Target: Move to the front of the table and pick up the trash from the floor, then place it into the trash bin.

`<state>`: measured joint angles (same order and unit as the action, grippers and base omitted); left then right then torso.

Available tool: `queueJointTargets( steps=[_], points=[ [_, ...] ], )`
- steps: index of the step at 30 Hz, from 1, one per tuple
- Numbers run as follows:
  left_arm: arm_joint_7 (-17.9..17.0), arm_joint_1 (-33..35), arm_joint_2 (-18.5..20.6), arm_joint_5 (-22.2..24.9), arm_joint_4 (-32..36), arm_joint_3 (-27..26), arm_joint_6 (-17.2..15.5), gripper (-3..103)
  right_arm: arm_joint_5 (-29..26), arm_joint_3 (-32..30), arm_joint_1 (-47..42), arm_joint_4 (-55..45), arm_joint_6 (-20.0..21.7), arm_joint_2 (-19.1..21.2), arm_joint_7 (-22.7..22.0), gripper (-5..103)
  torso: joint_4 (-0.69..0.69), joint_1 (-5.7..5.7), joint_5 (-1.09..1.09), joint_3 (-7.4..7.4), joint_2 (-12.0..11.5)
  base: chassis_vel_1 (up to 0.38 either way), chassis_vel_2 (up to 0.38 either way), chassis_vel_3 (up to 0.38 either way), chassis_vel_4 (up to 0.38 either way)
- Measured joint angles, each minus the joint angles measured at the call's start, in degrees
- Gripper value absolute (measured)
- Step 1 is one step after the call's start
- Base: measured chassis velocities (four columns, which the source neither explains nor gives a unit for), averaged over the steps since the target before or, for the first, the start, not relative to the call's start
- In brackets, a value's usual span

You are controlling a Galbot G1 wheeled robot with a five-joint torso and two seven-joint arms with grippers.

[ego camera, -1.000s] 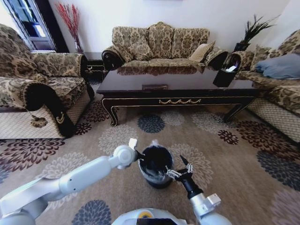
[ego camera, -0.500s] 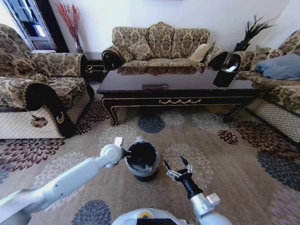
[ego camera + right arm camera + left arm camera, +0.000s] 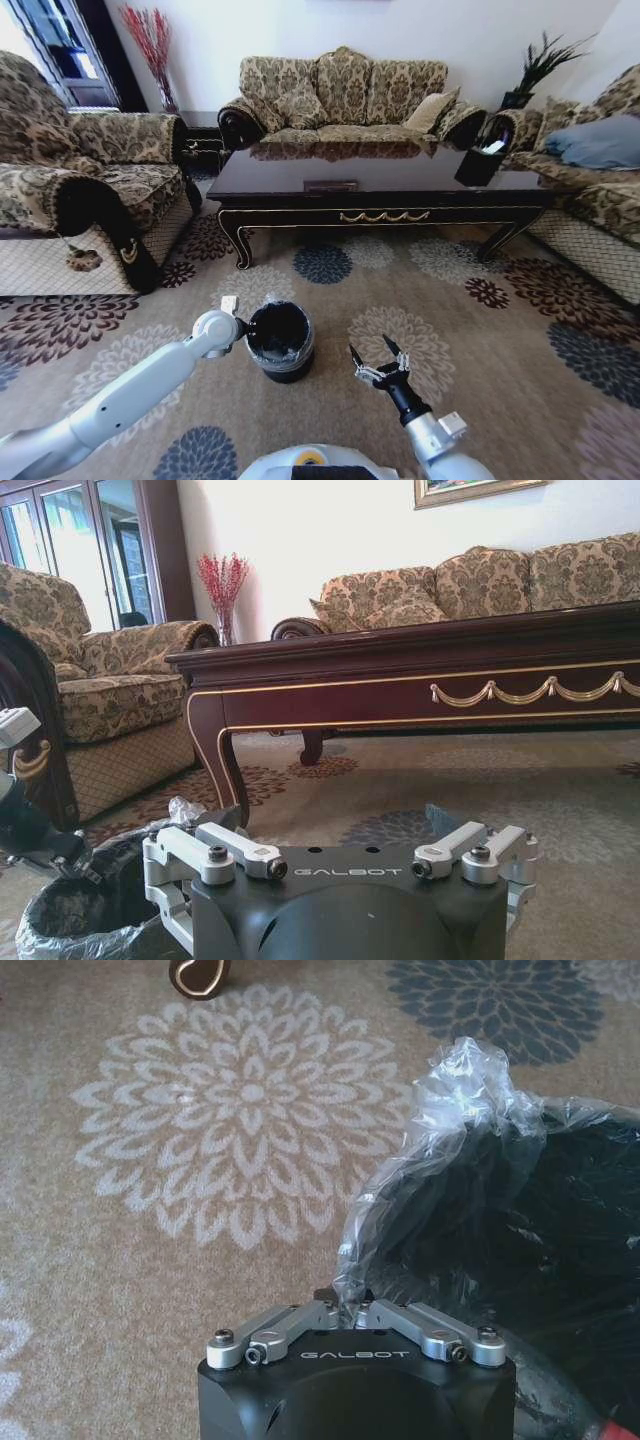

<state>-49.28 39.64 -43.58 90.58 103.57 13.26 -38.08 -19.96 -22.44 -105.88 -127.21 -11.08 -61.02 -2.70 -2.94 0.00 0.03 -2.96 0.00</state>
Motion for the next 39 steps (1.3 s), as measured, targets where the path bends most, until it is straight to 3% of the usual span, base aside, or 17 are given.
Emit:
queueJointTargets(
  steps=[6, 7, 8, 10, 12, 13, 21, 24, 26, 28, 29, 31, 32, 34, 36, 37, 39],
  points=[
    [-0.55, -0.03, -0.74, 0.30, -0.39, 0.49, -0.30, 0, -0.07, 0.36, 0.36, 0.52, 0.00, -0.05, -0.04, 100, -0.01, 0.00, -0.04, -0.02, 0.00, 0.000, 0.000, 0.000, 0.000],
    [-0.55, -0.15, -0.82, 0.53, -0.36, 0.52, -0.20, 5, -0.09, 0.44, 0.36, 0.61, 0.00, -0.04, -0.03, 100, 0.01, 0.01, -0.13, -0.04, -0.01, 0.000, 0.000, 0.000, 0.000],
    [-0.69, -0.53, -0.78, 0.73, -0.28, 0.52, -0.25, 10, -0.09, 0.52, 0.37, 0.65, -0.02, -0.01, -0.01, 100, -0.07, 0.01, -0.12, -0.03, 0.00, 0.000, 0.000, 0.000, 0.000],
    [-0.70, -1.02, -0.63, 0.86, 0.31, 0.44, -0.24, 21, -0.08, 0.66, 0.40, 0.76, -0.02, 0.05, 0.15, 100, -0.02, 0.00, -0.01, -0.03, 0.00, 0.000, 0.000, 0.000, 0.000],
    [-0.74, -1.13, -0.60, 0.88, 0.51, 0.39, -0.23, 21, -0.08, 0.68, 0.42, 0.78, -0.02, 0.05, 0.17, 100, -0.01, 0.01, -0.04, -0.02, 0.00, 0.000, 0.000, 0.000, 0.000],
    [-0.96, -1.48, -0.44, 1.00, 1.16, 0.34, -0.21, 32, -0.06, 0.76, 0.51, 0.86, -0.02, 0.01, 0.22, 100, 0.00, 0.01, -0.05, -0.03, 0.00, 0.000, 0.000, 0.000, 0.000],
    [-1.69, -1.60, 0.39, 1.08, 4.09, -1.18, 0.41, 54, 0.48, 0.87, 0.34, 0.96, -0.02, -0.41, 0.32, 100, -0.01, 0.00, -0.03, -0.02, 0.00, 0.000, 0.000, 0.000, 0.000],
    [-1.62, 0.87, 1.40, -0.22, 6.90, -4.78, 0.94, 70, 1.20, 0.90, -0.06, 0.82, -0.16, -1.16, 0.38, 100, -0.01, 0.01, -0.04, -0.02, 0.00, 0.000, 0.000, 0.000, 0.000],
    [-1.17, 1.62, 1.58, -0.79, 7.45, -5.79, 1.15, 75, 1.28, 0.89, -0.11, 0.78, -0.19, -1.35, 0.38, 100, -0.01, 0.01, -0.04, -0.02, 0.00, 0.000, 0.000, 0.000, 0.000],
    [3.63, 6.03, 2.28, -6.87, 9.52, -10.70, 2.78, 86, 1.48, 0.68, -0.17, 0.73, -0.38, -2.22, 0.37, 100, -0.02, 0.01, -0.03, -0.02, 0.00, 0.000, 0.000, 0.000, 0.000],
    [3.63, 6.03, 2.28, -6.87, 9.52, -10.70, 2.78, 86, 1.48, 0.68, -0.17, 0.73, -0.38, -2.22, 0.37, 100, -0.02, 0.01, -0.03, -0.02, 0.00, 0.000, 0.000, 0.000, 0.000],
    [10.36, 11.03, 4.01, -15.10, 11.35, -15.14, 7.54, 96, 1.46, -0.05, -0.02, 0.73, -0.53, -3.38, 0.26, 100, 0.01, 0.01, -0.05, -0.02, 0.00, 0.000, 0.000, 0.000, 0.000],
    [12.13, 12.91, 4.53, -16.90, 12.42, -16.87, 9.11, 99, 1.00, -0.24, 0.18, 0.72, -0.53, -3.87, 0.06, 100, 0.01, 0.00, -0.04, -0.01, 0.00, 0.000, 0.000, 0.000, 0.000],
    [12.99, 14.02, 4.81, -17.76, 13.12, -17.83, 10.14, 99, 0.60, -0.30, 0.28, 0.70, -0.49, -4.09, -0.15, 100, 0.01, 0.01, -0.04, -0.01, 0.00, 0.000, 0.000, 0.000, 0.000],
    [16.97, 17.43, 5.59, -23.73, 15.59, -20.91, 15.07, 100, -0.61, -1.28, 0.64, 0.58, -0.28, -6.24, -1.39, 100, 0.02, 0.00, -0.03, -0.01, 0.00, 0.000, 0.000, 0.000, 0.000],
    [16.97, 17.43, 5.59, -23.73, 15.59, -20.91, 15.07, 100, -0.61, -1.28, 0.64, 0.58, -0.28, -6.24, -1.39, 100, 0.02, 0.00, -0.03, -0.01, 0.00, 0.000, 0.000, 0.000, 0.000],
    [20.95, 18.74, 5.24, -30.58, 16.67, -22.00, 18.84, 100, 0.04, -2.73, -0.10, 0.58, -1.23, -8.87, -1.54, 100, -0.01, 0.00, -0.03, -0.01, 0.00, 0.000, 0.000, 0.000, 0.000]
  ],
)
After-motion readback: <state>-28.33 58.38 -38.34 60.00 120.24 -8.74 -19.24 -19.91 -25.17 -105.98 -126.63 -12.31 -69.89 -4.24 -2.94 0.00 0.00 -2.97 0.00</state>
